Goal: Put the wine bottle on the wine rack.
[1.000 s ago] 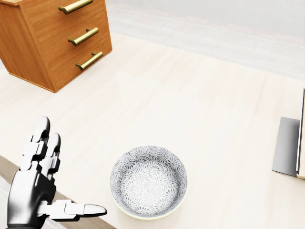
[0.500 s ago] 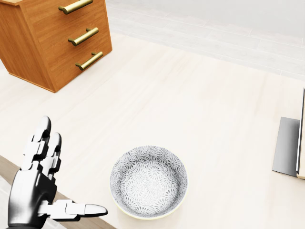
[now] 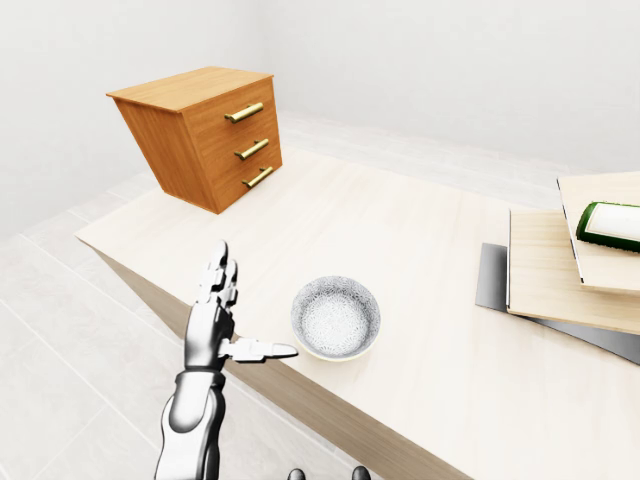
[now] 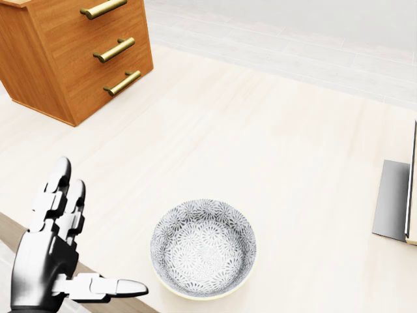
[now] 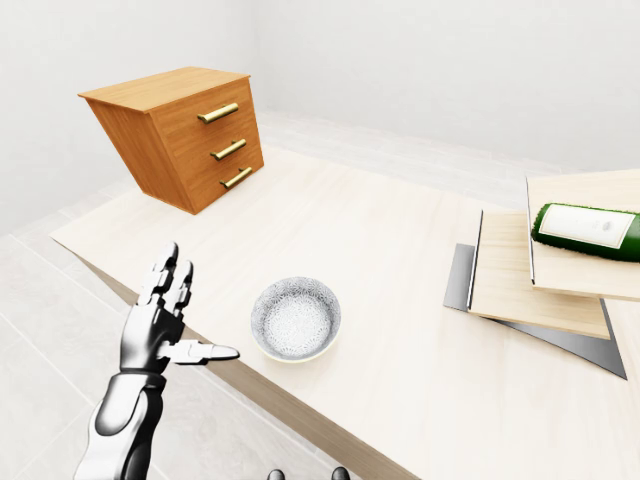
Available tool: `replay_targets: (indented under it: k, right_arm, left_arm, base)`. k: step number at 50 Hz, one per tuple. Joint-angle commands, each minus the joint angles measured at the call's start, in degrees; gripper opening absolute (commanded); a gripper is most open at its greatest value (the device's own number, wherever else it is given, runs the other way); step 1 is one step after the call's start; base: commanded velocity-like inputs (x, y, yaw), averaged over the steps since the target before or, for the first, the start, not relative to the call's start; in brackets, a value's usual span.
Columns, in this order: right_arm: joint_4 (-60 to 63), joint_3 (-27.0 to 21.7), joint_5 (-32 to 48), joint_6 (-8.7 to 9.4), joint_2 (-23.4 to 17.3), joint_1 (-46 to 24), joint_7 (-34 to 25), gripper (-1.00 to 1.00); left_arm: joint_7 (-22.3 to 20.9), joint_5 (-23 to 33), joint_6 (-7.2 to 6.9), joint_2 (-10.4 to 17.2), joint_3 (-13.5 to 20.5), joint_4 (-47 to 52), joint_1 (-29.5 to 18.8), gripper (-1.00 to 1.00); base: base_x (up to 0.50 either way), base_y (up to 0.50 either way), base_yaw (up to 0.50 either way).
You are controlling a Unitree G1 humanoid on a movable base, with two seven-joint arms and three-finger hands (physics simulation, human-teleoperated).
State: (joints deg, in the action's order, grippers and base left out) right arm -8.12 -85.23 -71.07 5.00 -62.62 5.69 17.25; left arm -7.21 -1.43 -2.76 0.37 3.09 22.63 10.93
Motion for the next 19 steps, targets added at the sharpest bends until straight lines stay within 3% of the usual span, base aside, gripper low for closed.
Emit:
replay_targets:
  k: [1, 7, 12, 19]
  right_arm:
    - [14.00, -0.64, -5.37, 0.00, 0.58, -6.62, 8.67, 1.00]
    - [15.90, -2.59, -11.46, 0.00, -1.71, -7.19, 12.75, 1.00]
    - [17.40, -4.77, -16.12, 0.00, -3.94, -6.20, 12.75, 1.00]
    - [19.55, -4.77, -22.01, 0.00, -5.38, -5.28, 12.75, 1.00]
  left_arm:
    - [-0.17, 0.08, -0.57, 0.07, -0.30, 0.86, 0.05, 1.00]
    - [-0.13, 0.20, -0.77, 0.01, -0.50, 0.77, -0.33, 1.00]
    - [-0.03, 0.38, -1.59, -0.05, -0.95, 1.71, -0.44, 1.00]
    - [0.06, 0.63, -1.49, -0.14, -1.51, 1.61, -0.50, 1.00]
  base:
    - [0.00, 0.00, 0.00]
    - [0.00, 0.00, 0.00]
    - [0.00, 0.00, 0.00]
    - [0.00, 0.00, 0.00]
